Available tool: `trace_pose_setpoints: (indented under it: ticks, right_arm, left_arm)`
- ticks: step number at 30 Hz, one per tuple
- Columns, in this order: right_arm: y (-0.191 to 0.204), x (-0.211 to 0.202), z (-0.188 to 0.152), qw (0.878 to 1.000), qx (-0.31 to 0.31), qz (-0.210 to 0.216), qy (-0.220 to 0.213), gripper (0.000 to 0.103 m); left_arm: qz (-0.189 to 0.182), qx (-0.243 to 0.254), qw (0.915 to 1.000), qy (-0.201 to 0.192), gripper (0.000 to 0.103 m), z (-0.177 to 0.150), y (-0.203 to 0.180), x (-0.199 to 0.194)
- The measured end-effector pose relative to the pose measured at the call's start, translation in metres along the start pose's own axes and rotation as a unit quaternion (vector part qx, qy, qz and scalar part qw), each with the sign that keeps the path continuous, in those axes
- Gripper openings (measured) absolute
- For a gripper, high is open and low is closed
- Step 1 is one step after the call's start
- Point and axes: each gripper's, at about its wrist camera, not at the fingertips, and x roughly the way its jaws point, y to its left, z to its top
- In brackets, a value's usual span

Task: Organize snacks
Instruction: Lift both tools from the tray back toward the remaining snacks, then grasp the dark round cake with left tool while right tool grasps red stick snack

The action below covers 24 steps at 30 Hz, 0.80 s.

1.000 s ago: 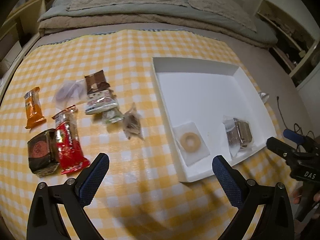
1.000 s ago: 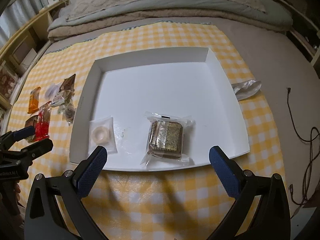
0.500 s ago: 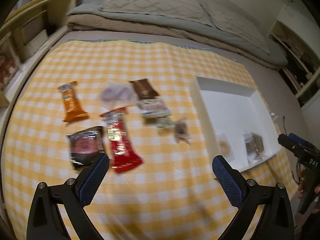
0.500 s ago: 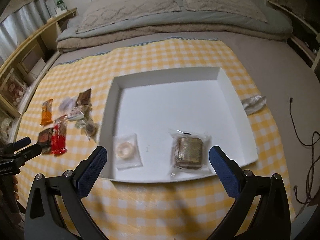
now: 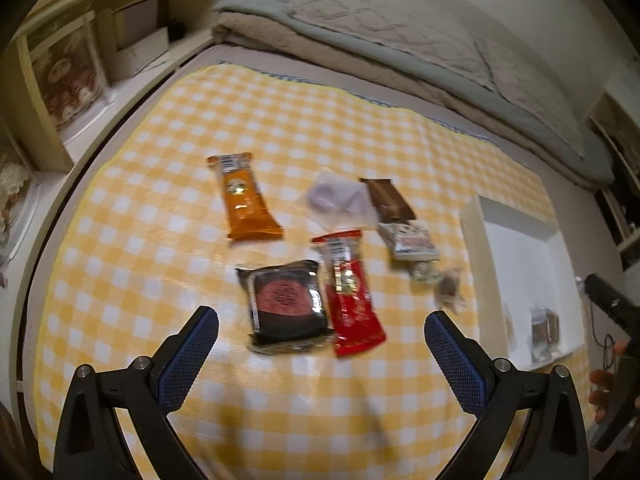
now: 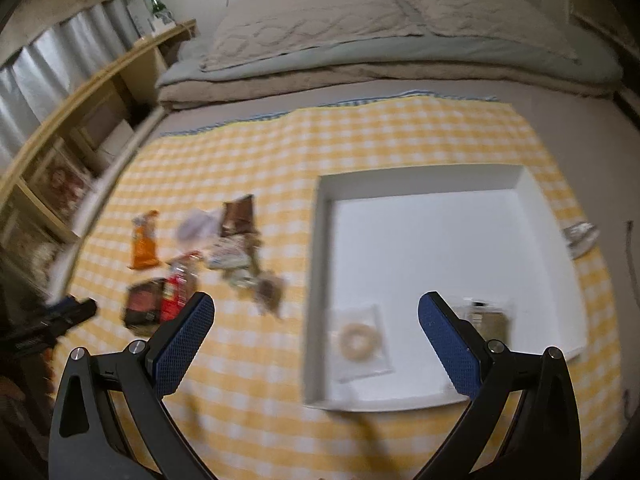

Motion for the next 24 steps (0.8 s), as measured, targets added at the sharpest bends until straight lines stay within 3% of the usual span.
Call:
trace_pose_setpoints:
  ticks: [6, 11, 13, 19, 24]
  right_arm:
    - [0.026, 0.01, 0.011, 0.999, 0.016, 0.034, 0.006, 0.103]
    - [0.05, 0.05, 0.013, 0.996, 0.017, 0.06, 0.067, 0.1]
    - [0.062, 0.068, 0.012, 0.993, 0.012, 0.075, 0.09, 0.084]
    - [0.107, 0.128, 0.005, 0.978, -0.011, 0.123, 0.169, 0.058]
    - [0.142, 0.161, -0.009, 0.967, -0.074, 0.132, 0.204, 0.045]
  left_arm:
    - [0.023, -0.007, 0.9995, 0.019, 0.103, 0.009, 0.01, 0.013]
    - [0.025, -0.009, 0.999, 0.037, 0.103, 0.022, 0.011, 0.03]
    - [0.014, -0.019, 0.9991, 0.036, 0.103, 0.027, 0.015, 0.035]
    - [0.01, -0.028, 0.9985, 0.046, 0.103, 0.037, 0.019, 0.054]
    - [0.014, -0.065, 0.9968, 0.043, 0.101, 0.047, 0.033, 0.066]
